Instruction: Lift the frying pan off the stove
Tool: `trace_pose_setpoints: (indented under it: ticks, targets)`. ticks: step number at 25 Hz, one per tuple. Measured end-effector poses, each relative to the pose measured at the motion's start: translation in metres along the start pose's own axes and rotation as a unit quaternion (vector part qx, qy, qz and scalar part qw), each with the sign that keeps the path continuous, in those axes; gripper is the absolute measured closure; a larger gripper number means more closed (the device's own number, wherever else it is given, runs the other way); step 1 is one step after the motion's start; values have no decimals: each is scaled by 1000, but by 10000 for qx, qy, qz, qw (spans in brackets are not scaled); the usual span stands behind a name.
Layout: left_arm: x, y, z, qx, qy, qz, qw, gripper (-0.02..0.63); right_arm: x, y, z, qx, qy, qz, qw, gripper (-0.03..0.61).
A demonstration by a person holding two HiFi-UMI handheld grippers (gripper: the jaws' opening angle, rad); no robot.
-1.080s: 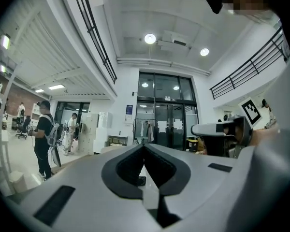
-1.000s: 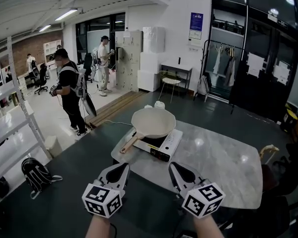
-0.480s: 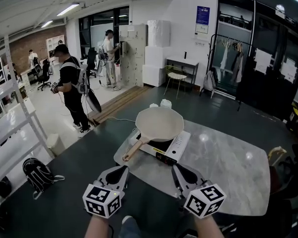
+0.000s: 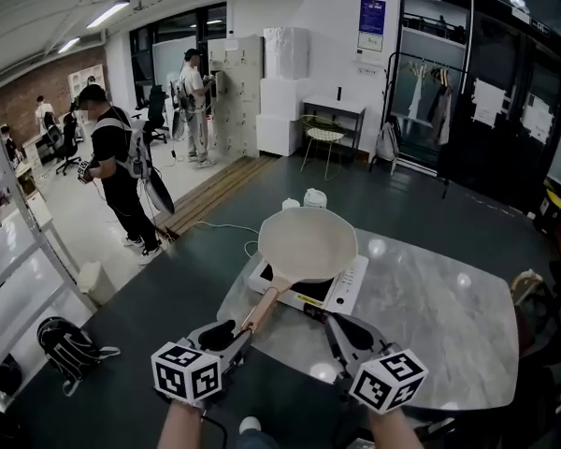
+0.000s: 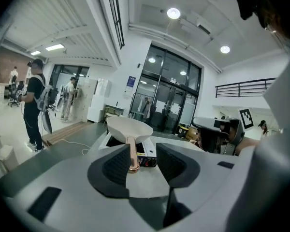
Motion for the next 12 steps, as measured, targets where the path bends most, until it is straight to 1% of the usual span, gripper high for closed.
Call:
trace_pose_setpoints:
  ticks: [2, 4, 7, 9, 10, 11, 12]
  targets:
    - [-14, 4, 11, -257, 112, -173, 9995, 436, 1, 6, 12, -107, 60, 5, 9999, 554]
    - [-24, 11, 22, -520, 301, -441, 9972, 426, 4, 12, 22, -203, 138, 52, 9997, 554]
    - [-35, 18, 36, -822, 715, -910, 9899, 391, 6, 20, 34, -331, 268, 110, 9990, 554]
    - [-40, 20, 44, -936, 1017, -1251, 9825, 379, 8, 24, 42, -410, 365, 137, 9984, 554]
    - [-42, 21, 47, -1005, 1179, -1460, 9771, 374, 9, 26, 46, -449, 421, 156, 9980, 554]
    - [-44, 22, 51, -1088, 1362, -1702, 9699, 371, 10, 28, 49, -488, 480, 181, 9975, 554]
    - [-44, 23, 55, -1178, 1566, -1964, 9608, 363, 11, 30, 53, -524, 541, 210, 9969, 554]
Point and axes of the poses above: the fingertips, and each gripper's own axes: z forward along the fingers, x to its right, y out of its underside, the point moved 4 cm from there along -z, backward along the fingers, and after that the axes turned 15 degrees about -z, right-handed, at the moved point
